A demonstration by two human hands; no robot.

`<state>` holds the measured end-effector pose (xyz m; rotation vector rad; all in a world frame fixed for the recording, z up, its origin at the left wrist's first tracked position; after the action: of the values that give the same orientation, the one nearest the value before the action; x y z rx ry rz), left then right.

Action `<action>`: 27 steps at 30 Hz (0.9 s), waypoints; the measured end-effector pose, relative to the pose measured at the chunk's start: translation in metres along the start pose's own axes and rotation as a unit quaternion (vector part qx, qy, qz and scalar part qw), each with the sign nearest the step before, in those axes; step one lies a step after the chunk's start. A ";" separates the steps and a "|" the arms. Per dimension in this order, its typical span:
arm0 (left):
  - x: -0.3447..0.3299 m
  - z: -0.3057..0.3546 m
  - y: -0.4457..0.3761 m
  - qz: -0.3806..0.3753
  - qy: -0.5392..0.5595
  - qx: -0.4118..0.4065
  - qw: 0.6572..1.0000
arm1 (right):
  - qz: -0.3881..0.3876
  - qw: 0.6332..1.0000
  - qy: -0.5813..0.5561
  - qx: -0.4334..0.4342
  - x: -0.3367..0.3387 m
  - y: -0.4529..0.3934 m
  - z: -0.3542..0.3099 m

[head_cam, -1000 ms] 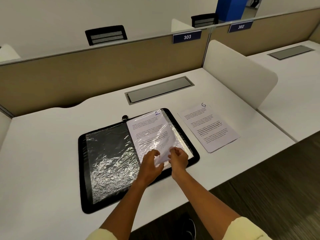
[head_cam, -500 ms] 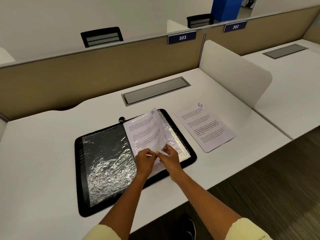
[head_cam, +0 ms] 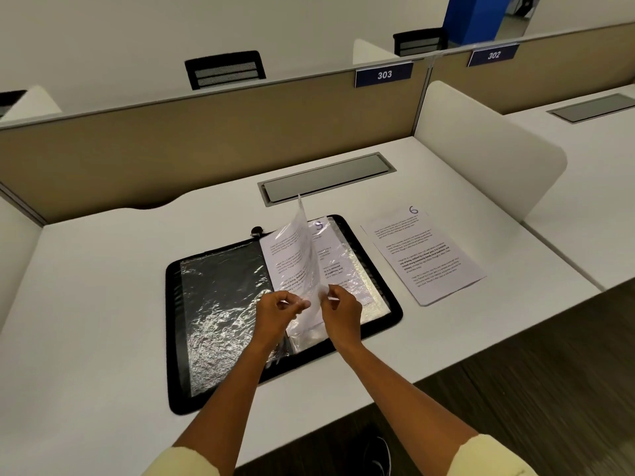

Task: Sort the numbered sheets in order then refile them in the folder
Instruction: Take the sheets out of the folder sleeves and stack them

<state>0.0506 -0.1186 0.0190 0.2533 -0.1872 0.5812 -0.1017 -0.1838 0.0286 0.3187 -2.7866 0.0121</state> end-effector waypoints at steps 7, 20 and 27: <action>-0.003 0.000 -0.001 0.040 -0.067 -0.059 0.995 | 0.001 1.000 -0.020 -0.004 0.014 0.001 0.010; -0.051 -0.009 0.001 0.006 -0.181 -0.085 0.980 | 0.113 0.966 -0.124 -0.195 0.026 0.016 0.053; -0.056 -0.014 0.003 0.017 -0.197 -0.091 0.976 | 0.161 0.909 -0.219 -0.316 0.023 0.032 0.075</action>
<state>0.0045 -0.1408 -0.0078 0.1851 -0.6266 0.5387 -0.1543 -0.1611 -0.0336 -0.3452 -3.0254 -0.9694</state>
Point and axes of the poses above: each hand's wrist, its own y-axis away from the middle knuckle, its own x-axis out of the back of the hand, z = x × y, the point moved 6 cm from there along -y, towards the middle knuckle, and after that the axes turned 4 degrees about x, right-handed, at the moved point
